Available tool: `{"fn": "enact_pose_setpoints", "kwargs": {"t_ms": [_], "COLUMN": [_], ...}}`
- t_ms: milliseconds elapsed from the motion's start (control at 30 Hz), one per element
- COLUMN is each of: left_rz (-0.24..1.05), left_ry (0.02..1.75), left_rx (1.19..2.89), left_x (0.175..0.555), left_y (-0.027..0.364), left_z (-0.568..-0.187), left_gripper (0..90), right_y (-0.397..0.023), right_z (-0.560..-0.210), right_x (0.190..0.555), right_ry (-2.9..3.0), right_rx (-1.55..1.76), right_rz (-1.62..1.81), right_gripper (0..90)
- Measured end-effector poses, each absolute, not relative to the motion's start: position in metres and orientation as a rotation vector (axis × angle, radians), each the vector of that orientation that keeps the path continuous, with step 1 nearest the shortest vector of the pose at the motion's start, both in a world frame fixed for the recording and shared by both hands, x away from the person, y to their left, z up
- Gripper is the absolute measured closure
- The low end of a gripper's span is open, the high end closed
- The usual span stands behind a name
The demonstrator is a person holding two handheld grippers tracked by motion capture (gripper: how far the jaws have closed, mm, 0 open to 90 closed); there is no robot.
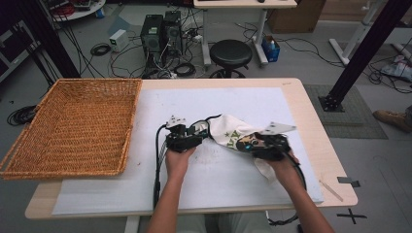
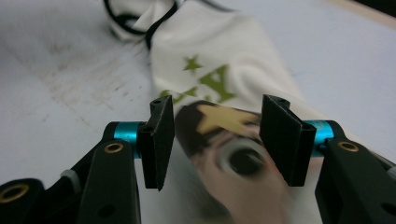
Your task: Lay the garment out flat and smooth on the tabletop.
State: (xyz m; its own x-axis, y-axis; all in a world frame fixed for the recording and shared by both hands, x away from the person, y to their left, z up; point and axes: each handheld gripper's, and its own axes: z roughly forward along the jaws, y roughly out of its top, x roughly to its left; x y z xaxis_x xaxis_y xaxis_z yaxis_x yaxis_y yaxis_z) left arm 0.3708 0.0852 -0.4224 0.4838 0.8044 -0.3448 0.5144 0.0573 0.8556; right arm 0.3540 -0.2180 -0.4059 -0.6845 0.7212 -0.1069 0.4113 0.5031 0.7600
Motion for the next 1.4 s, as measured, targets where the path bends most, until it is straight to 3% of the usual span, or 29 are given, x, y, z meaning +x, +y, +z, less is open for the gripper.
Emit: {"fn": "enact_pose_setpoints", "kwargs": {"t_ms": [133,200,267,467,567,633,700,933,1067,1200,1233,1300,1367,1400], "left_rz": [0.357,0.370,0.380,0.370,0.354,0.334,0.306,0.191,0.193,0.211,0.250,0.203,0.240,0.240], "left_ry": [1.171,1.176,1.181,1.196,1.175,1.160,1.139,1.038,1.028,1.061,1.072,1.072,1.055,1.058], "left_rx": [1.577,1.575,1.573,1.563,1.580,1.592,1.623,1.776,1.837,1.961,1.965,1.952,1.972,1.944], "left_x": [0.366,0.365,0.364,0.365,0.365,0.366,0.367,0.379,0.395,0.407,0.407,0.409,0.407,0.407], "left_y": [0.097,0.102,0.106,0.107,0.099,0.091,0.081,0.022,-0.010,-0.034,-0.034,-0.029,-0.023,-0.017], "left_z": [-0.420,-0.420,-0.420,-0.421,-0.421,-0.423,-0.426,-0.438,-0.441,-0.452,-0.451,-0.449,-0.445,-0.442], "left_gripper": [41.1,41.1,41.1,41.1,41.1,41.1,41.1,39.9,32.2,31.7,35.6,67.8,83.8,84.6], "right_y": [-0.178,-0.167,-0.166,-0.211,-0.248,-0.270,-0.285,-0.313,-0.329,-0.334,-0.331,-0.324,-0.319,-0.317], "right_z": [-0.422,-0.434,-0.435,-0.382,-0.370,-0.371,-0.370,-0.372,-0.395,-0.420,-0.425,-0.433,-0.440,-0.441], "right_x": [0.377,0.386,0.389,0.399,0.417,0.429,0.427,0.384,0.353,0.331,0.329,0.328,0.332,0.333], "right_ry": [2.449,2.500,2.530,2.211,1.955,1.916,1.866,1.834,1.857,1.898,1.923,1.974,2.026,2.030], "right_rx": [0.844,0.835,0.829,0.992,1.165,1.298,1.360,1.316,1.371,1.471,1.465,1.456,1.440,1.436], "right_rz": [0.920,0.819,0.826,1.158,1.086,1.057,1.121,1.175,1.132,1.144,1.118,1.044,0.978,0.961], "right_gripper": [50.4,67.1,89.2,89.7,88.0,73.5,71.0,61.2,53.9,43.6,40.8,39.9,39.2,40.5]}}
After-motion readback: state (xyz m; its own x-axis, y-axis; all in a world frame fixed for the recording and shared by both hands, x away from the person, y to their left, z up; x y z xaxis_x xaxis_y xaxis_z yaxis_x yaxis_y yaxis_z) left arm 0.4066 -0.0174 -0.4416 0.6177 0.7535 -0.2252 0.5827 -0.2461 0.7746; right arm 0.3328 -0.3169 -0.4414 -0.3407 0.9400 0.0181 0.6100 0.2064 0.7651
